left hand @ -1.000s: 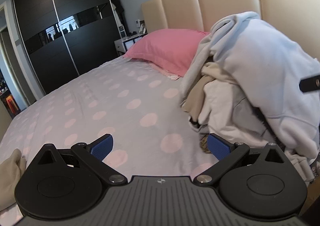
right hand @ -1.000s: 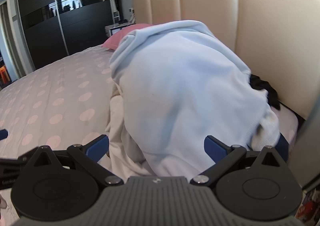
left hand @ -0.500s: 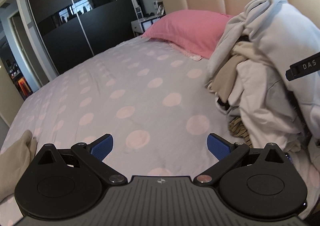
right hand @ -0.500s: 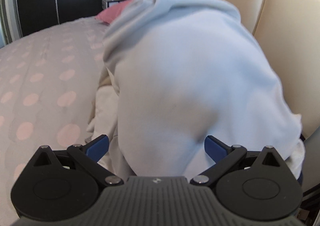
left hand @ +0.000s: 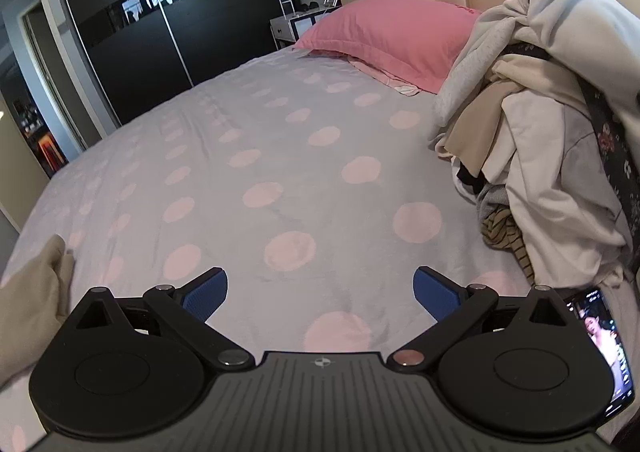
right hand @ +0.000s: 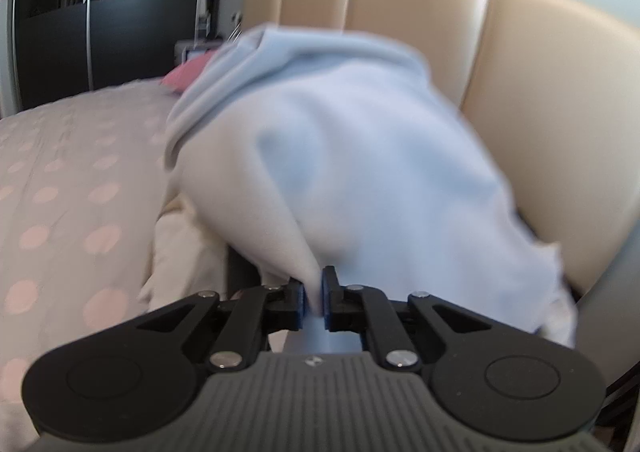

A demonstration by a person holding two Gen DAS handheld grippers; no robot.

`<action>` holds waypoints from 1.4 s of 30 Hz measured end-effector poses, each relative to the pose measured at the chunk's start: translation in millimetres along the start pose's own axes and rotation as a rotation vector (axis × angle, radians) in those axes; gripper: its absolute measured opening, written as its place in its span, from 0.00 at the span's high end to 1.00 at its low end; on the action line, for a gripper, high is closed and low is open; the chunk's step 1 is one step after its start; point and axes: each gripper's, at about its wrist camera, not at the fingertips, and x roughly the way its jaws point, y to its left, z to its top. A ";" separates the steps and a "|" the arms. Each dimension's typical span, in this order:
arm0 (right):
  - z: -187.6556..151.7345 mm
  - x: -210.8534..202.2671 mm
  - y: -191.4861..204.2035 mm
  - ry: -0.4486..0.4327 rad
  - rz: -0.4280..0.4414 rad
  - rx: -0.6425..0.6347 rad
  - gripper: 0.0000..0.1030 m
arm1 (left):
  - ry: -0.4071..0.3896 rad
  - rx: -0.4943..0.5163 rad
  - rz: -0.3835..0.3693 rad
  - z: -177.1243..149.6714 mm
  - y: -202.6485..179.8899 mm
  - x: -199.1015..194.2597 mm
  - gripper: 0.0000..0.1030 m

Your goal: Fold clothes

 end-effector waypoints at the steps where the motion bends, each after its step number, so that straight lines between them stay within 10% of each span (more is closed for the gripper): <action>1: 2.1 -4.7 -3.7 -0.016 -0.018 0.004 0.91 | -0.002 -0.002 0.005 -0.8 2.2 -1.2 0.01; 9: 10.3 -65.6 16.1 -0.201 -0.013 -0.081 0.92 | -0.021 -0.059 0.019 -0.3 26.6 -17.9 0.01; 22: 51.2 -167.6 81.6 -0.260 0.362 -0.194 0.92 | -0.090 -0.148 0.086 -5.8 74.3 -69.8 0.01; 35: -29.3 -238.0 198.8 -0.077 0.897 -0.357 0.92 | -0.081 -0.180 0.191 -33.1 120.2 -103.6 0.01; 42: -119.7 -239.4 250.5 0.160 1.026 -0.443 0.91 | -0.015 -0.191 0.236 -64.8 141.3 -106.0 0.01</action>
